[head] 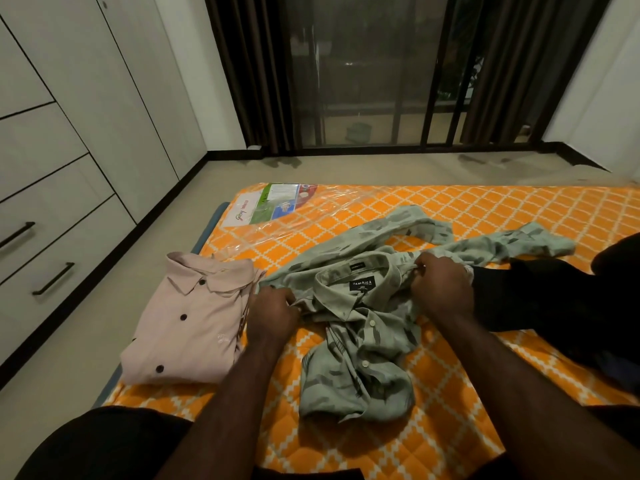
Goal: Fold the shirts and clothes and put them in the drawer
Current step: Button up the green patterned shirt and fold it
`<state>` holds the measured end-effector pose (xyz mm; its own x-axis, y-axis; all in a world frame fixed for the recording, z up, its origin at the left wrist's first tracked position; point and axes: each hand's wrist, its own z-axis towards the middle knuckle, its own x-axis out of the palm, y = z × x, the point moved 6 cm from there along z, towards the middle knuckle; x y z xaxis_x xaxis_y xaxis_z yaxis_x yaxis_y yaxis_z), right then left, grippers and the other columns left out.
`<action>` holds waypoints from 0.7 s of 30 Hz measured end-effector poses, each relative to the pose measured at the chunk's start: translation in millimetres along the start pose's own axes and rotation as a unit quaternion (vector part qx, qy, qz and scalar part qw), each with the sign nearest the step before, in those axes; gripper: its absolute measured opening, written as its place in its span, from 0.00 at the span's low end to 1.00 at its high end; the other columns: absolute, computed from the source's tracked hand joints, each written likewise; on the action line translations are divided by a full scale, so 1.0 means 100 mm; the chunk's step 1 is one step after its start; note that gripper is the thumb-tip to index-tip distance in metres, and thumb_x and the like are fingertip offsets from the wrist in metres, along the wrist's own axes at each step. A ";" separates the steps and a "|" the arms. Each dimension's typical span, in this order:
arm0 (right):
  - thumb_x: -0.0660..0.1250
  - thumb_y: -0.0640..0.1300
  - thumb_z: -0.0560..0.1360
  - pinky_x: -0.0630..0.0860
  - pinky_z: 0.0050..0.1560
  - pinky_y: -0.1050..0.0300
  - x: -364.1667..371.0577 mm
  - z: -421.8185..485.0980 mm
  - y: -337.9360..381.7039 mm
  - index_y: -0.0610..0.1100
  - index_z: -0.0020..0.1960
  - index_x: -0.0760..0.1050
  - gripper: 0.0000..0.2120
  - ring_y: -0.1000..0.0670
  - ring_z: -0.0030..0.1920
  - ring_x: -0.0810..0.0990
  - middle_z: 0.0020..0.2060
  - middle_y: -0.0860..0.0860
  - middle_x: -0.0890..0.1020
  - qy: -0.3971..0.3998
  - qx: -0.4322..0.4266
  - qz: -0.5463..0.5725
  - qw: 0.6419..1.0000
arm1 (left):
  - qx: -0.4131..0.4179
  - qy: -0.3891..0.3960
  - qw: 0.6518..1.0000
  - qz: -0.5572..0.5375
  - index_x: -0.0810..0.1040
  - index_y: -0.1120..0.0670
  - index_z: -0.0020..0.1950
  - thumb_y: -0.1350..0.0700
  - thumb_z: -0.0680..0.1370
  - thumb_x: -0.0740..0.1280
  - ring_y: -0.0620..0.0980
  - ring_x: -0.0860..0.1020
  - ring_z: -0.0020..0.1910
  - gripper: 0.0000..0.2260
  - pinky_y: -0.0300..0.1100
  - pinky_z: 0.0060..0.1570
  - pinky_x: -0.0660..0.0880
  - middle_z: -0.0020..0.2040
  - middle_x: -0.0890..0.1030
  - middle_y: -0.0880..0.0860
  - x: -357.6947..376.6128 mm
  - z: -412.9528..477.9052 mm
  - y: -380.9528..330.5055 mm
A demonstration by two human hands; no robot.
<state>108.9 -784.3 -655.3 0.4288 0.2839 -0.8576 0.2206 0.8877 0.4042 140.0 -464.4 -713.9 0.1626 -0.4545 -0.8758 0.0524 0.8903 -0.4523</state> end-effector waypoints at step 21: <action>0.70 0.43 0.75 0.79 0.43 0.48 -1.83 0.49 0.86 0.45 0.47 0.84 0.05 0.41 0.45 0.83 0.42 0.46 0.86 -0.142 -0.096 0.165 0.971 | 0.048 -0.261 0.945 -0.194 0.66 0.54 0.46 0.66 0.76 0.59 0.57 0.69 0.41 0.07 0.48 0.39 0.63 0.44 0.72 0.59 -2.30 0.56 -1.06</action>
<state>92.5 -777.8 -448.1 0.6786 0.4768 -0.5588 -0.1259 0.8249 0.5510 152.3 -452.9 -455.4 0.5752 -0.6933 -0.4341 0.2923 0.6699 -0.6825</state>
